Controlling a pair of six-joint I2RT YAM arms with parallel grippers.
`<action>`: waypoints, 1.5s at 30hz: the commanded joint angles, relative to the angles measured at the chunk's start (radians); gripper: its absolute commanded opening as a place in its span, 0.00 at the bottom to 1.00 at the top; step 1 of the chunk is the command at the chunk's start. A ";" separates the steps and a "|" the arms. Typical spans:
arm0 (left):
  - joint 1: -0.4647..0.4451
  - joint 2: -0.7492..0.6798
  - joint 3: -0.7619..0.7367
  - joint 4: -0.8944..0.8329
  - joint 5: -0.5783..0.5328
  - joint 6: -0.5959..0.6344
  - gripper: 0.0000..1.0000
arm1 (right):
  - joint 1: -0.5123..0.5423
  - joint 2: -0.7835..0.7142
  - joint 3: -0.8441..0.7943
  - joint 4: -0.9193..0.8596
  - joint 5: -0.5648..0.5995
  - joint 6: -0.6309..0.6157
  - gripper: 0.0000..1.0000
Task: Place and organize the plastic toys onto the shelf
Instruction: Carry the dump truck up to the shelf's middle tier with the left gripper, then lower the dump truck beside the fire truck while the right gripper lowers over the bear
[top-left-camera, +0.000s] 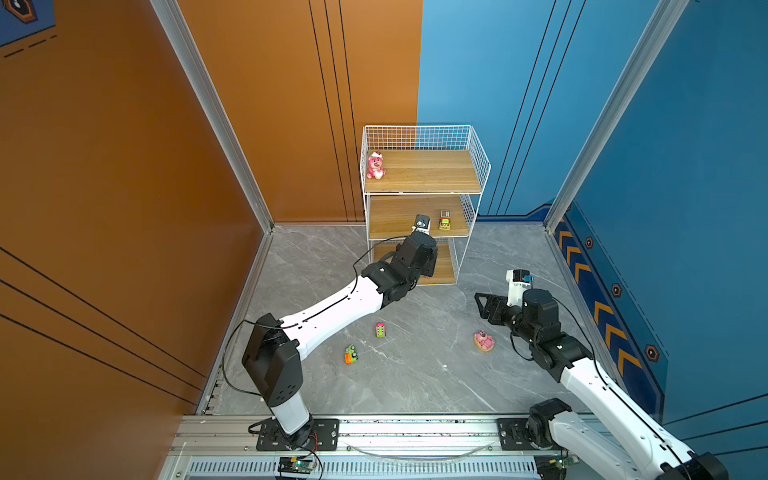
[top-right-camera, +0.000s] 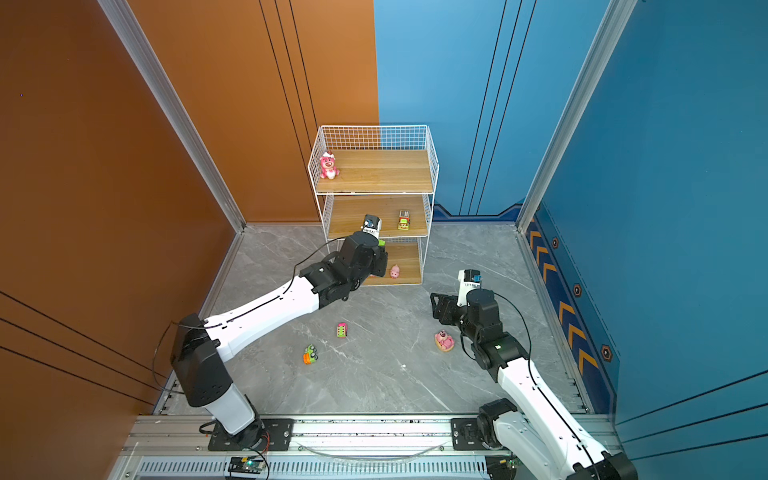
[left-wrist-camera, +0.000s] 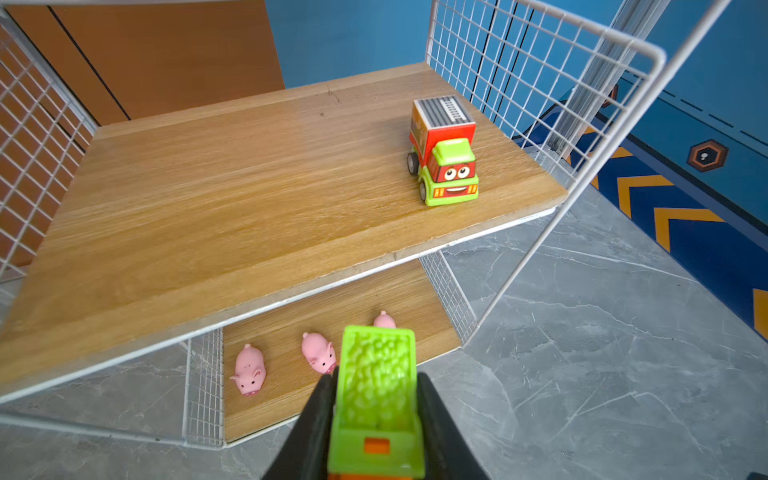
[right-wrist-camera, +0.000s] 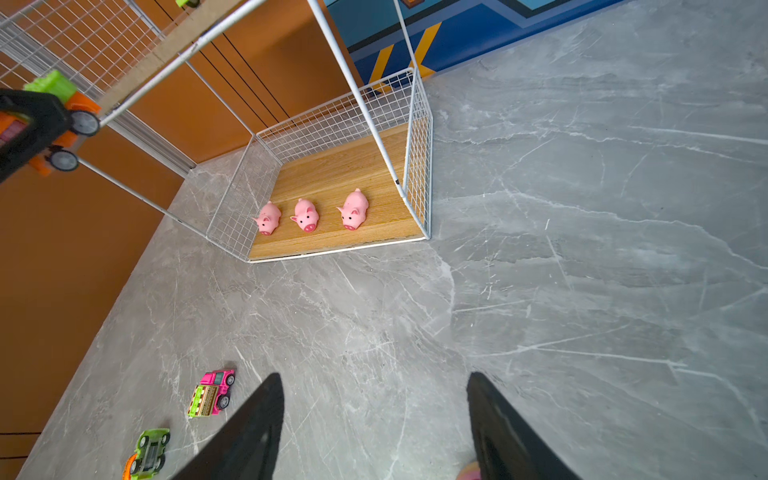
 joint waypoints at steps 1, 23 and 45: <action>0.014 0.022 0.048 0.013 -0.036 0.028 0.32 | 0.014 -0.030 0.003 0.030 -0.015 -0.030 0.71; 0.029 0.201 0.226 0.160 -0.074 0.089 0.32 | 0.030 -0.101 -0.059 0.122 -0.032 -0.040 0.71; 0.047 0.289 0.293 0.248 -0.130 0.132 0.33 | 0.051 -0.191 -0.101 0.164 -0.073 -0.053 0.71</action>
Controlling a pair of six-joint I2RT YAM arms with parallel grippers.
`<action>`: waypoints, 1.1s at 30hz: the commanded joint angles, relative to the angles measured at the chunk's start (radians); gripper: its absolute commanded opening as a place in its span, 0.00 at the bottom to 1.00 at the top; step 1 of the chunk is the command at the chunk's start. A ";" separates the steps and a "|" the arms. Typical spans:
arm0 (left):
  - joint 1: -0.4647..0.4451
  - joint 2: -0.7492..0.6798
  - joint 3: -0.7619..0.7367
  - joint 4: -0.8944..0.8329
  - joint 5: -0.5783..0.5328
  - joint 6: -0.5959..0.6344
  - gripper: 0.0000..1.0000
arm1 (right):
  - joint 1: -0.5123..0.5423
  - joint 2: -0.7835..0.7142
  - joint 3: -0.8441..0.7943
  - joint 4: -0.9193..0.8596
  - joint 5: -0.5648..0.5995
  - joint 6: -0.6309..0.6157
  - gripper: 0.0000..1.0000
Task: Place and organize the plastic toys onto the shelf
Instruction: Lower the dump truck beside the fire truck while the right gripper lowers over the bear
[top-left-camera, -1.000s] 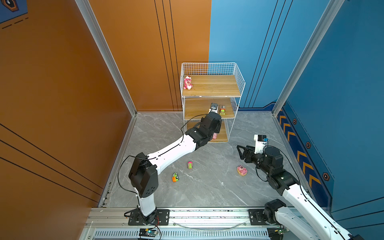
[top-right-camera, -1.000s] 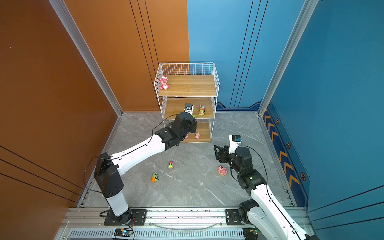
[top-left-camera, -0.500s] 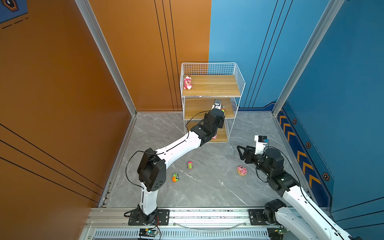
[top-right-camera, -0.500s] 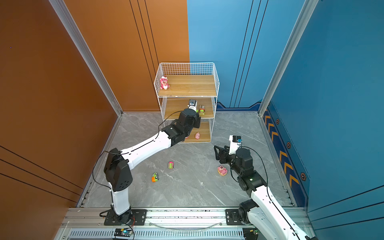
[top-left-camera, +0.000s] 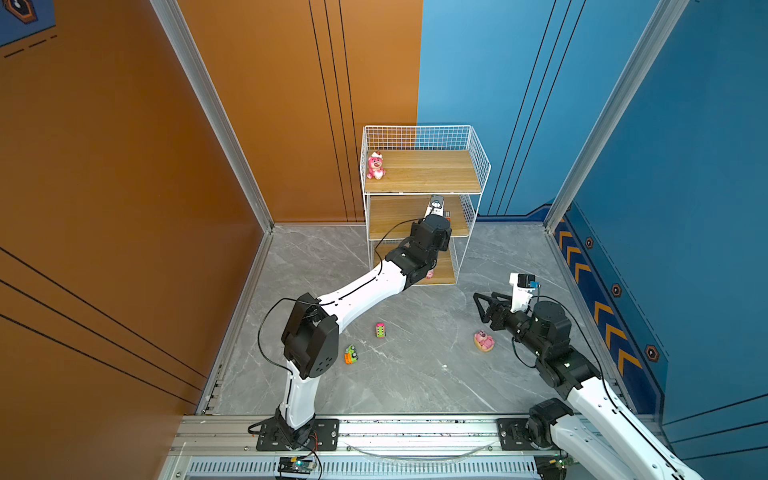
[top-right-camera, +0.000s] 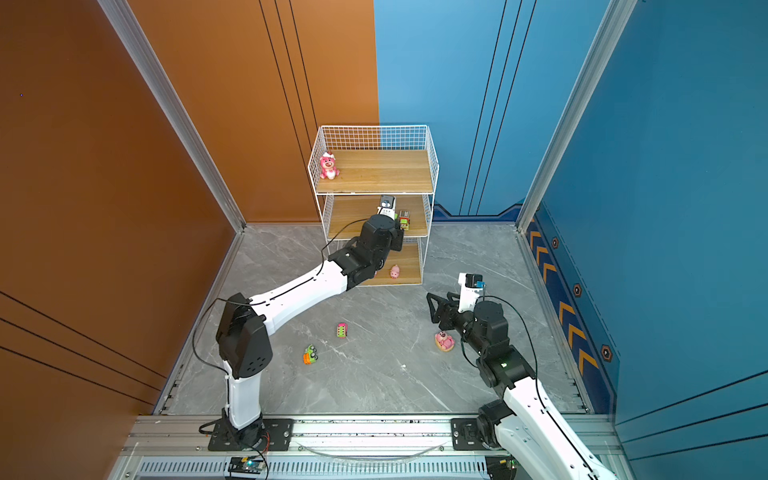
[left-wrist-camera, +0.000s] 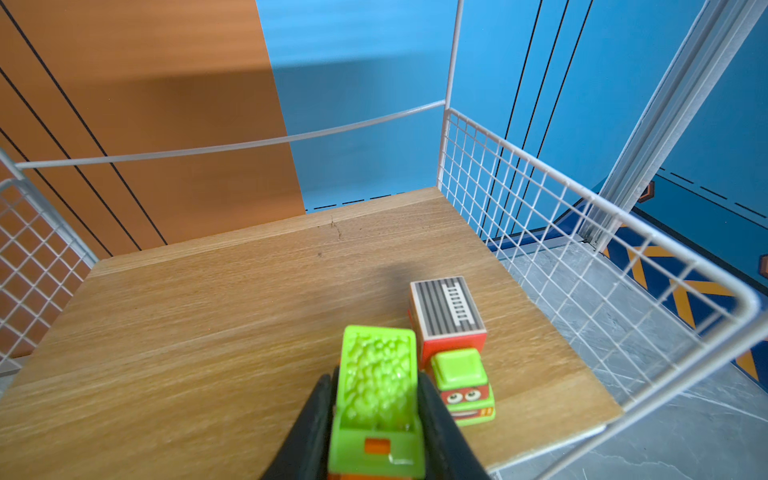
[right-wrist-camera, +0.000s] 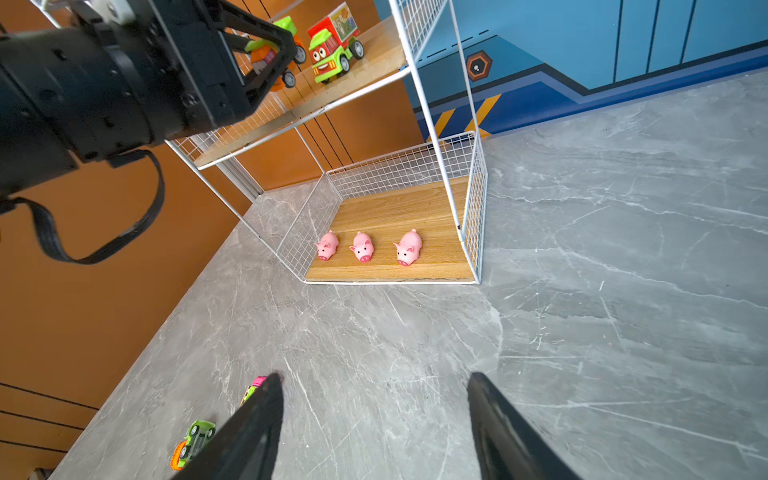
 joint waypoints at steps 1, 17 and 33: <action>0.018 0.024 0.034 0.029 -0.032 0.016 0.33 | 0.015 -0.029 -0.020 0.041 -0.024 -0.031 0.71; 0.037 0.052 0.051 0.062 -0.040 0.024 0.35 | 0.058 -0.077 -0.052 0.097 -0.023 -0.083 0.71; 0.042 0.066 0.049 0.096 -0.069 0.038 0.36 | 0.062 -0.072 -0.049 0.096 -0.032 -0.078 0.72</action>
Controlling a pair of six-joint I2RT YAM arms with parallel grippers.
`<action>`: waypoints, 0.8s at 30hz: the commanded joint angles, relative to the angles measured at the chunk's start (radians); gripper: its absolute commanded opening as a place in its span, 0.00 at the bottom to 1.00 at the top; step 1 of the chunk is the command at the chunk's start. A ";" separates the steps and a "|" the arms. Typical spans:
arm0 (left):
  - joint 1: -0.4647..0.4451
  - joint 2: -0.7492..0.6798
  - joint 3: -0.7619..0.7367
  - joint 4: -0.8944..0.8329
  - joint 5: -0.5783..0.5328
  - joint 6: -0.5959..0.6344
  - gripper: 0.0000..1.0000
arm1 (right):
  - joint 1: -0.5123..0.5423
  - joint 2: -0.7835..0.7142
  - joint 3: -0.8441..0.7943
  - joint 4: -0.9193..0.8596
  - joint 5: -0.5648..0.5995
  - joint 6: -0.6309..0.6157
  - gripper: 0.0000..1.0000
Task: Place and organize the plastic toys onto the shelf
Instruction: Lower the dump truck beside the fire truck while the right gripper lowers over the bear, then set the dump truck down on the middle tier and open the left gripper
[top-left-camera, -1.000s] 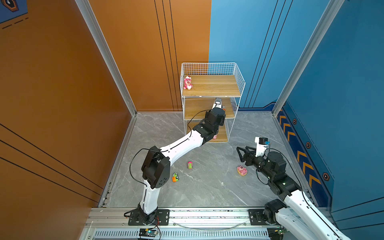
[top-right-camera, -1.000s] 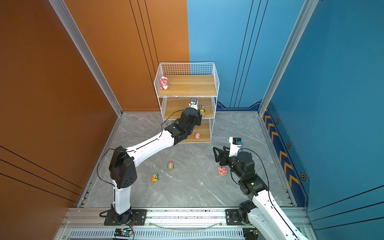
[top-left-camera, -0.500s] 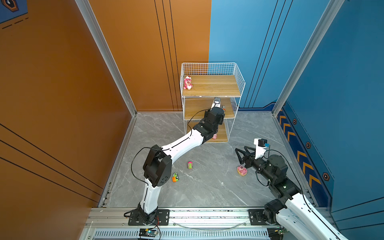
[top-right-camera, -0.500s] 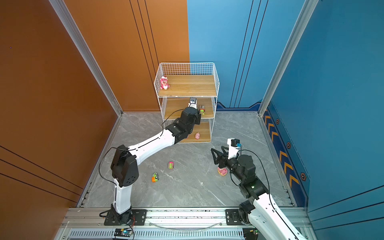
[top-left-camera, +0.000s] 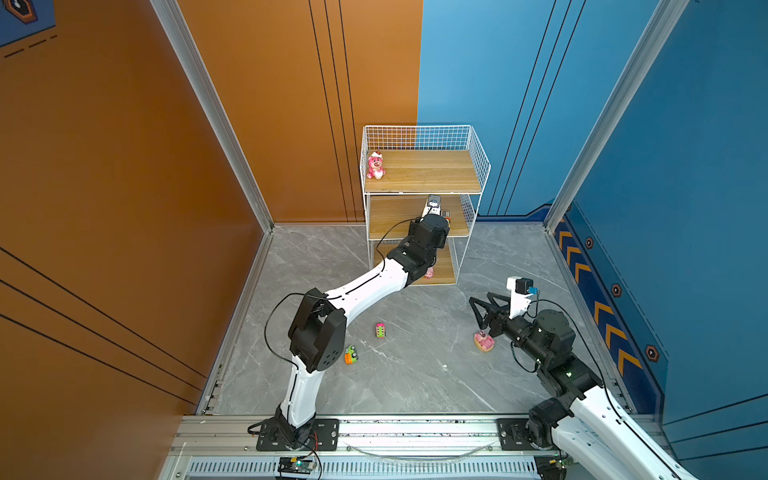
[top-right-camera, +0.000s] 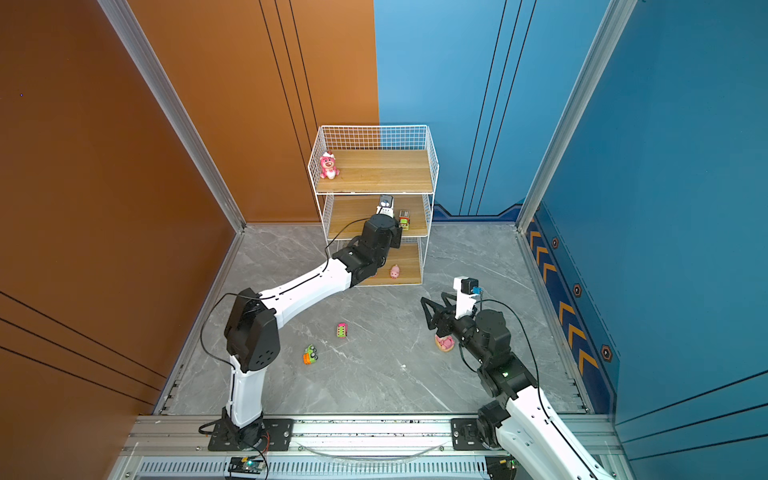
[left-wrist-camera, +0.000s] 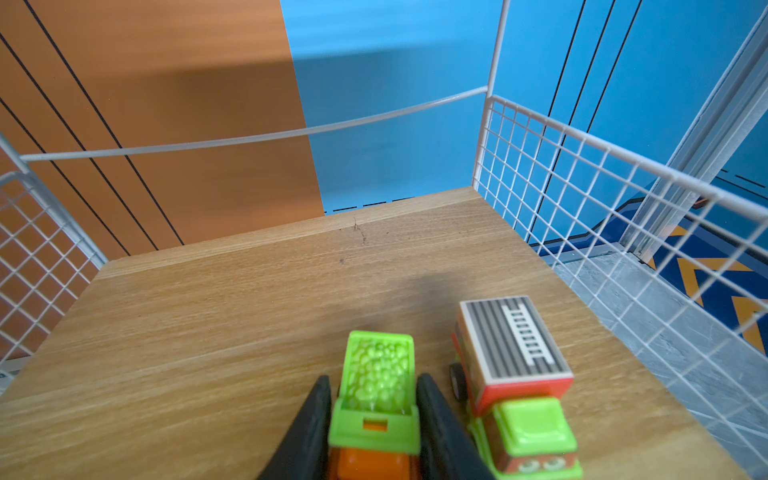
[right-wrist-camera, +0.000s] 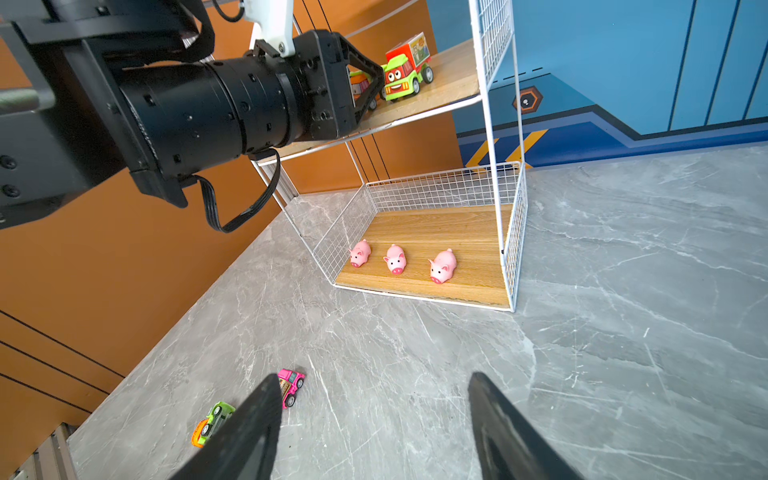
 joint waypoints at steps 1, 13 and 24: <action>0.015 0.010 0.030 0.043 -0.035 0.016 0.37 | 0.007 -0.007 -0.009 0.030 -0.011 -0.017 0.72; 0.001 -0.006 0.033 0.053 -0.055 0.042 0.48 | 0.008 0.001 -0.005 0.034 -0.017 -0.013 0.72; -0.010 -0.045 -0.009 0.072 -0.094 0.065 0.53 | 0.008 0.002 -0.006 0.032 -0.018 -0.010 0.72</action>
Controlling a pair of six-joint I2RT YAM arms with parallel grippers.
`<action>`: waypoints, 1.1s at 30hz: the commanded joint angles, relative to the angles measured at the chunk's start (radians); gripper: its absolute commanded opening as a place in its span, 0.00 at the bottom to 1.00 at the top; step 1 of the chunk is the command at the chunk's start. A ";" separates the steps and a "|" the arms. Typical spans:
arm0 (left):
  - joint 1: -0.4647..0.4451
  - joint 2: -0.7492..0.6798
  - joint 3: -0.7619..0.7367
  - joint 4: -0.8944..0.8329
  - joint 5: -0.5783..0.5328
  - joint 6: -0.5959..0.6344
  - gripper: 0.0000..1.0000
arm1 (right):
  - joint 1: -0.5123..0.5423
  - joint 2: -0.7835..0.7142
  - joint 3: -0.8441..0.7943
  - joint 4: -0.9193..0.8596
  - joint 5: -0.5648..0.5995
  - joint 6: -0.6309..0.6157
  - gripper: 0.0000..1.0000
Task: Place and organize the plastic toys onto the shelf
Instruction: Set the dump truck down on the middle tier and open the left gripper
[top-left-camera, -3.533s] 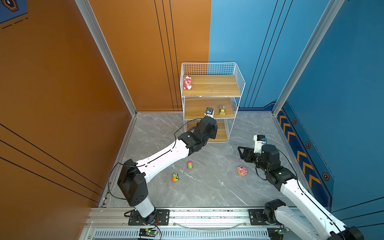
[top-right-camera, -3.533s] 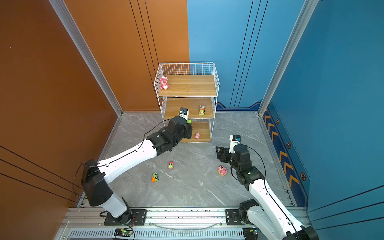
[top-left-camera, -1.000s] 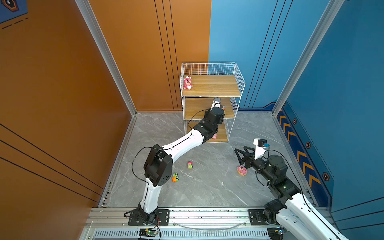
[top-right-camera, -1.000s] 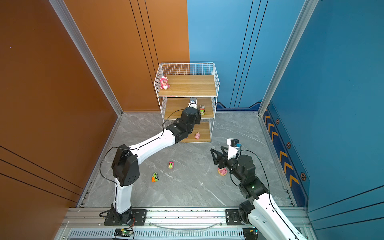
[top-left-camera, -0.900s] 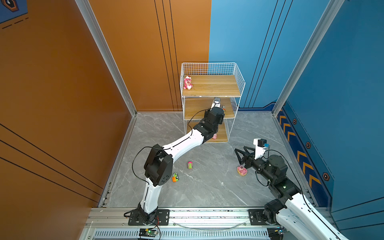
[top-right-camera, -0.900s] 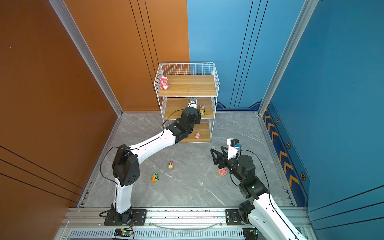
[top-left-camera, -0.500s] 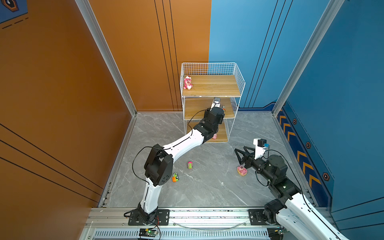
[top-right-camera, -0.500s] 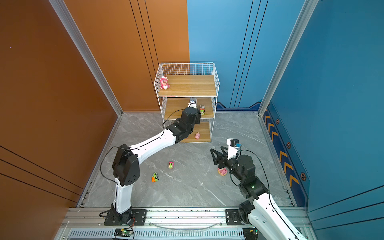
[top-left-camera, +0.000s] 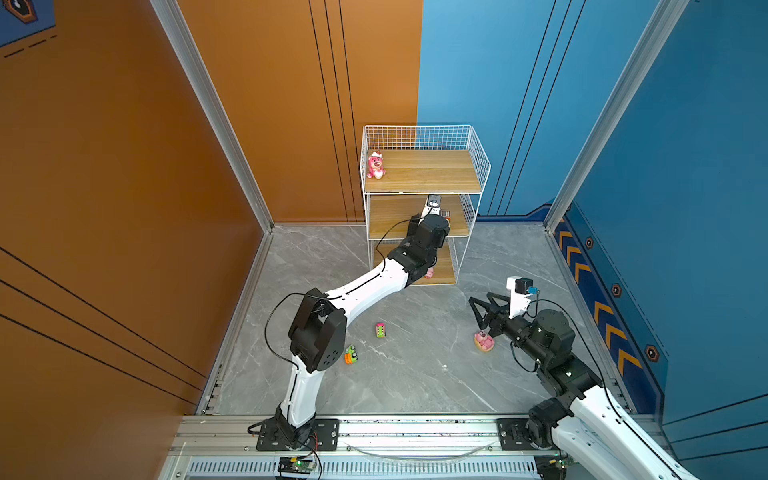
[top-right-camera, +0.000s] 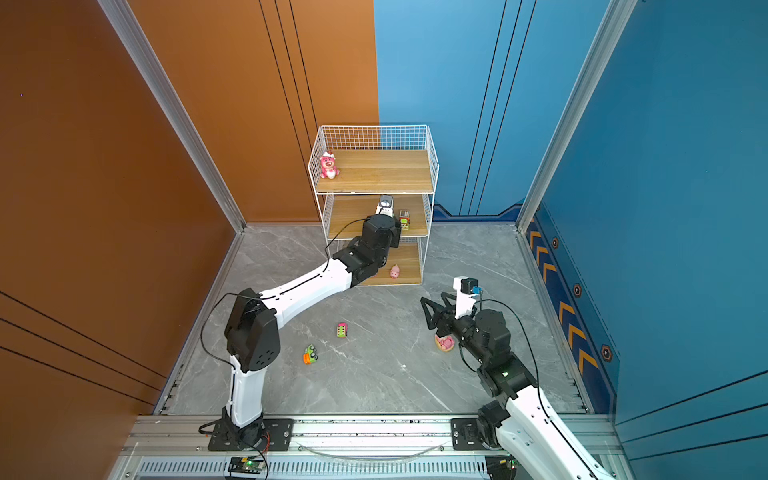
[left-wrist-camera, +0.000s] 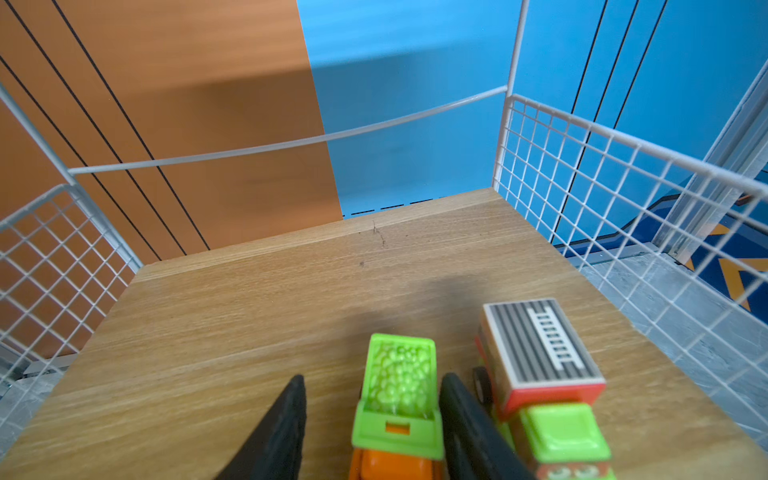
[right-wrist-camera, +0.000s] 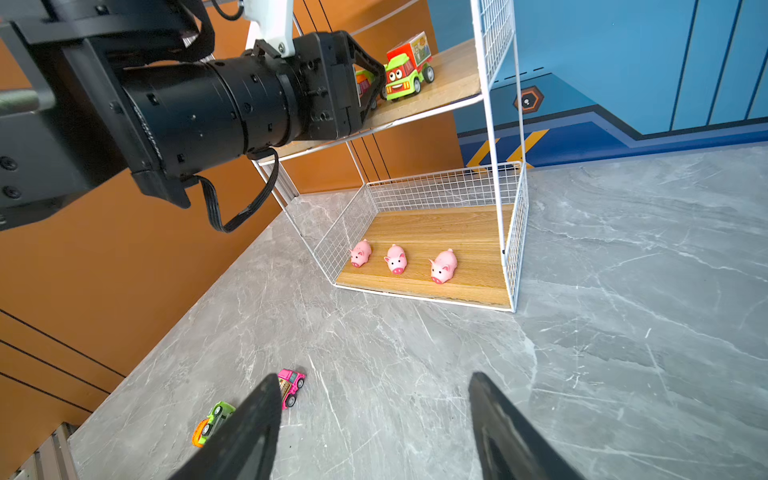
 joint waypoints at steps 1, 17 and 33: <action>-0.007 -0.049 -0.014 0.063 -0.039 0.022 0.53 | 0.007 0.000 -0.006 0.028 -0.015 -0.011 0.72; -0.015 -0.104 -0.073 0.078 -0.039 0.029 0.54 | 0.008 0.013 -0.005 0.030 -0.016 -0.007 0.72; -0.038 -0.175 -0.170 0.132 0.018 0.051 0.68 | 0.009 0.024 -0.004 0.036 -0.020 -0.006 0.72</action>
